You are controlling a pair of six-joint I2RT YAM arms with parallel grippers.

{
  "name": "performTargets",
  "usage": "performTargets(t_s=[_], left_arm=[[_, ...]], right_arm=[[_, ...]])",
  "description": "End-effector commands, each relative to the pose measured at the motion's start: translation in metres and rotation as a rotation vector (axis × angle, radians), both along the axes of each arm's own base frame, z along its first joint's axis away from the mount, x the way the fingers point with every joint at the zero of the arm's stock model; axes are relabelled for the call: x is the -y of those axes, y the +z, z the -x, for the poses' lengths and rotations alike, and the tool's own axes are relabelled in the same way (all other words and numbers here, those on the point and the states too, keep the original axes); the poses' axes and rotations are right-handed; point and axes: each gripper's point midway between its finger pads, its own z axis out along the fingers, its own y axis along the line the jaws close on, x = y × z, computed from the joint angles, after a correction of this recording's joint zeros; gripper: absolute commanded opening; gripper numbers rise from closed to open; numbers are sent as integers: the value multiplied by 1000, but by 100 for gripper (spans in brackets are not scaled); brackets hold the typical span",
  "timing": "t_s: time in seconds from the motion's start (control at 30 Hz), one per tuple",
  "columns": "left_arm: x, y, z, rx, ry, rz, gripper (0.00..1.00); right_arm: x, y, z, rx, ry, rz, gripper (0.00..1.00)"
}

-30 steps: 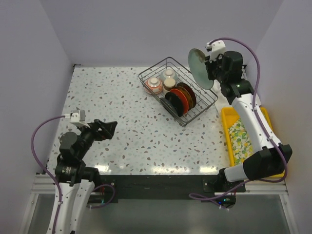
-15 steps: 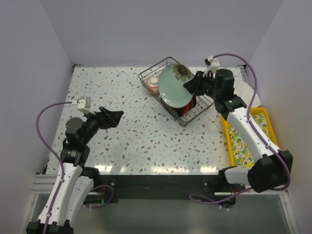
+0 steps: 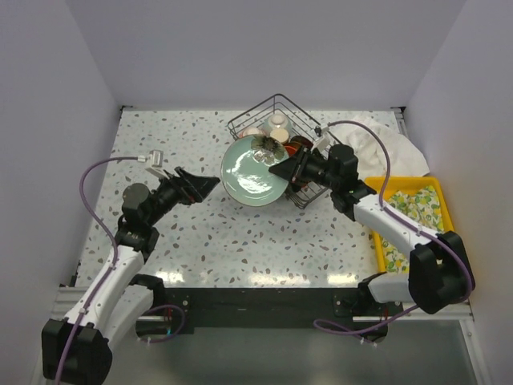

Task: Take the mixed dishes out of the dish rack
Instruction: Pick up the plate from the dish rack.

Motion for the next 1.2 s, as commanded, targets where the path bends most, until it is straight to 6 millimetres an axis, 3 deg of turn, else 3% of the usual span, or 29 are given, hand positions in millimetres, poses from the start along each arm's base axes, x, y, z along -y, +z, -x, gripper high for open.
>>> performTargets(t_s=[0.0,0.2,0.77,1.17], left_arm=[[15,2,1,3,-41,61,94],[21,-15,0,-89,-24,105,87],[38,-11,5,-121,-41,280,54],[51,-10,10,-135,-82,341,43]], right_arm=[[-18,77,10,175,67,-227,0],[-22,73,17,142,96,-272,0],[-28,63,31,88,121,-314,0],[-35,50,35,53,127,-316,0]])
